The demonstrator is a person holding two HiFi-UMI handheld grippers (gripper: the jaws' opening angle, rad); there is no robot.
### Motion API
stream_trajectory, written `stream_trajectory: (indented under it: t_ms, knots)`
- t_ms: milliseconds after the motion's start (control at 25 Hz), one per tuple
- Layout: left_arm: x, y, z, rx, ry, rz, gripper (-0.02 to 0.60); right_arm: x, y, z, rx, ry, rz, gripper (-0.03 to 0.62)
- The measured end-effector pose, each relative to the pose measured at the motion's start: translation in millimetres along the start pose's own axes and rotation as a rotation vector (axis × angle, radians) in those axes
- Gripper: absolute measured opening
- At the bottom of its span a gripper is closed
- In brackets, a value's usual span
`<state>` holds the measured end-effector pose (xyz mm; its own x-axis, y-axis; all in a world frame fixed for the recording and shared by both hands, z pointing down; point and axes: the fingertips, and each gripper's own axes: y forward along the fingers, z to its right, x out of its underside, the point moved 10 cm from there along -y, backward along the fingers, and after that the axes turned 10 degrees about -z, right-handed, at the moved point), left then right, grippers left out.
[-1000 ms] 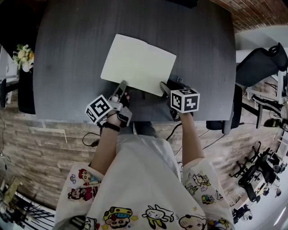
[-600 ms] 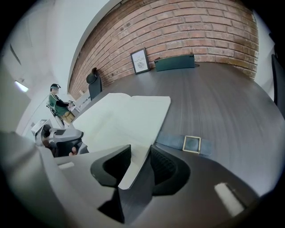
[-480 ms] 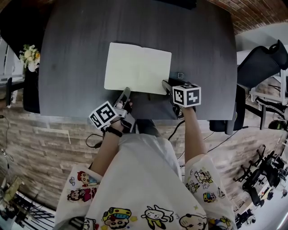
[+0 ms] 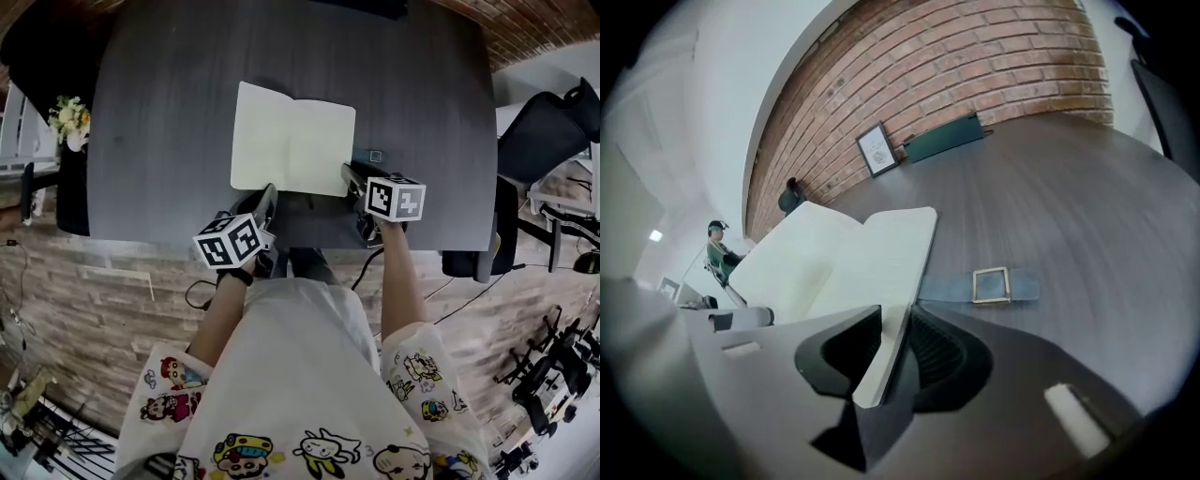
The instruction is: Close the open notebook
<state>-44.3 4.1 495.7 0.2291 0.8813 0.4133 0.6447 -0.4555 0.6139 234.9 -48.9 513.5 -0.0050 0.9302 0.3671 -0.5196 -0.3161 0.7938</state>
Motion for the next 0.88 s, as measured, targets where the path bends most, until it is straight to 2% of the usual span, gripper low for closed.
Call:
stream_trajectory:
  t_ms: [200, 400, 560, 760, 880]
  knots:
    - [0.6, 3.3, 13.2, -0.118, 0.143, -0.055, 0.015, 3.1, 0.5, 5.5, -0.04, 0.048, -0.004, 0.101]
    - [-4.0, 6.9, 21.9, -0.204, 0.28, -0.129, 0.017, 12.1, -7.8, 12.7, -0.069, 0.113, 0.038, 0.109]
    - [-6.2, 9.5, 29.0, -0.271, 0.398, -0.171, 0.018, 22.5, -12.5, 14.1, -0.073, 0.12, 0.064, 0.11]
    - [-7.6, 12.8, 33.0, -0.34, 0.504, -0.221, 0.02, 32.6, -21.6, 14.5, -0.058, 0.131, 0.124, 0.109]
    - [-8.5, 14.9, 36.2, -0.391, 0.601, -0.265, 0.023, 41.8, -27.3, 15.8, -0.06, 0.148, 0.156, 0.109]
